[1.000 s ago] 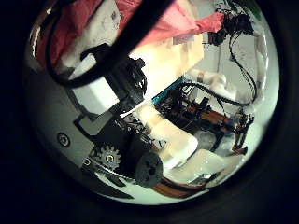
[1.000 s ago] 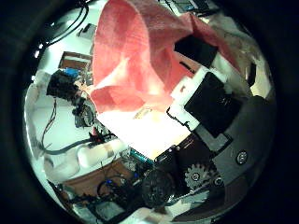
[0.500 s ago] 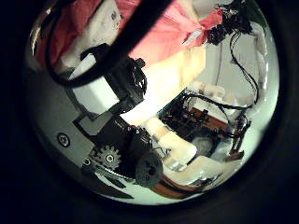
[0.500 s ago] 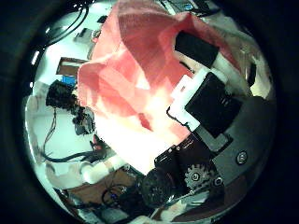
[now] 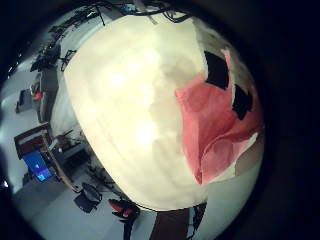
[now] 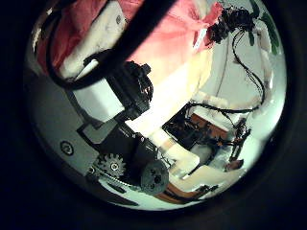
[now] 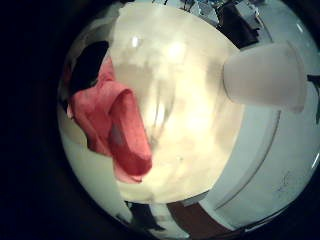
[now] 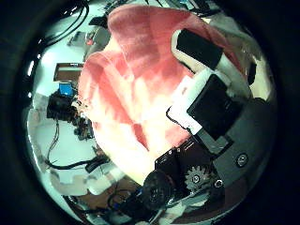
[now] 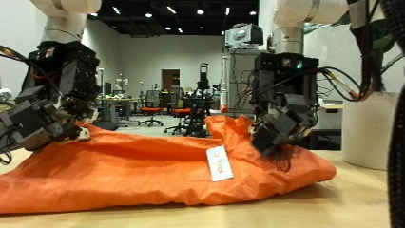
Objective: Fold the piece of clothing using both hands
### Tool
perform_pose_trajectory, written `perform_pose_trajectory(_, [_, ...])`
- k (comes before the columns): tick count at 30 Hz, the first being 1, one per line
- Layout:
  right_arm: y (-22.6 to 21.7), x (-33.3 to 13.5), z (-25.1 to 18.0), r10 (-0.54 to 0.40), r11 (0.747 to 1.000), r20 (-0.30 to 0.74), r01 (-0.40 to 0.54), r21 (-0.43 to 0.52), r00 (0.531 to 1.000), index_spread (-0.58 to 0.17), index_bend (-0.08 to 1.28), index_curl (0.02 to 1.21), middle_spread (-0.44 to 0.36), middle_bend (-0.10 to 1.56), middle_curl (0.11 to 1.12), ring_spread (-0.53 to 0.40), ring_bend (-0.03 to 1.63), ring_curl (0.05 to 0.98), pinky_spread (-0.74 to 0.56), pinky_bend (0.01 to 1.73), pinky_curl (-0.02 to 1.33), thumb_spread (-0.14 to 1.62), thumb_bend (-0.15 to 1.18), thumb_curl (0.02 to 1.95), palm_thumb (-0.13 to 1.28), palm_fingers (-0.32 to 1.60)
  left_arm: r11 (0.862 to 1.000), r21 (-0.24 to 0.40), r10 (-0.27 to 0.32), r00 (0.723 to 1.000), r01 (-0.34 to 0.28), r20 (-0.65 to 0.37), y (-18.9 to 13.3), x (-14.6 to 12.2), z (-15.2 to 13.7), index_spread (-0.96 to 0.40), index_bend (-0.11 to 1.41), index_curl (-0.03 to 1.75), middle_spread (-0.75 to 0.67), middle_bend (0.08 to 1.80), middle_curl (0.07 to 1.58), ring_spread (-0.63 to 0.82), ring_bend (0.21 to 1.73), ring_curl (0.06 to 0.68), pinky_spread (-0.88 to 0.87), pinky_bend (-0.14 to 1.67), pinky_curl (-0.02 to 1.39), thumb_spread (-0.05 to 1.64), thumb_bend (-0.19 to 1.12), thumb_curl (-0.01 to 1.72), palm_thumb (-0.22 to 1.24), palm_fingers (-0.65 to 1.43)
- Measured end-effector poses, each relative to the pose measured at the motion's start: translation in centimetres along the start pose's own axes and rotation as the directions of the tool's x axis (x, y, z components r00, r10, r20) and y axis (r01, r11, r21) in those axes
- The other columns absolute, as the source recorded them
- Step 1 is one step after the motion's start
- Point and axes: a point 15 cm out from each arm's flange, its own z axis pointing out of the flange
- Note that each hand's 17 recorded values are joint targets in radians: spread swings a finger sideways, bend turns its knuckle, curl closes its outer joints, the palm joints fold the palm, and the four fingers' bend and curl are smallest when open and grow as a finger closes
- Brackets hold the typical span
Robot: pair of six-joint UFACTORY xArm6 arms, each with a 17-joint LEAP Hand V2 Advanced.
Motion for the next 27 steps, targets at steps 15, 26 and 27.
perform_pose_trajectory(15, [-1.9,0.2,1.2,0.024,1.0,0.051,-0.024,0.004,0.998,-0.329,0.53,0.74,-0.082,0.69,0.6,-0.13,0.85,0.475,-0.16,0.77,0.92,1.23,-0.02,0.44,0.91,0.08,0.996,0.043,-0.082,0.995,0.085,-0.063,-0.1,-2.8,0.5,-0.58,0.24,1.16,-0.42,0.91,0.96,-0.44,1.0,0.643,-0.74,0.25,0.95,1.27,-0.04,0.33,0.42,0.44])
perform_pose_trajectory(26, [-1.6,2.4,-6.3,0.0,0.993,0.044,-0.005,0.119,0.999,-0.334,0.53,0.6,-0.046,0.59,0.49,0.001,0.63,0.33,0.35,0.38,0.64,1.22,-0.01,0.43,0.9,0.15,0.946,0.24,-0.195,0.973,0.22,-0.125,1.7,-5.6,-4.8,-0.13,0.14,0.74,0.14,0.18,0.57,0.05,0.66,0.511,0.0,0.25,0.92,1.12,-0.04,0.28,0.22,-0.16])
perform_pose_trajectory(27, [-1.1,2.6,-6.7,-0.006,0.993,0.044,0.001,0.114,0.999,-0.336,0.53,0.6,-0.047,0.59,0.49,-0.001,0.61,0.324,0.36,0.34,0.62,1.22,-0.01,0.43,0.91,0.15,0.941,0.252,-0.198,0.972,0.225,-0.129,2.0,-5.7,-5.3,-0.12,0.14,0.71,0.18,0.17,0.55,0.11,0.62,0.49,0.08,0.24,0.89,1.11,-0.04,0.28,0.22,-0.15])
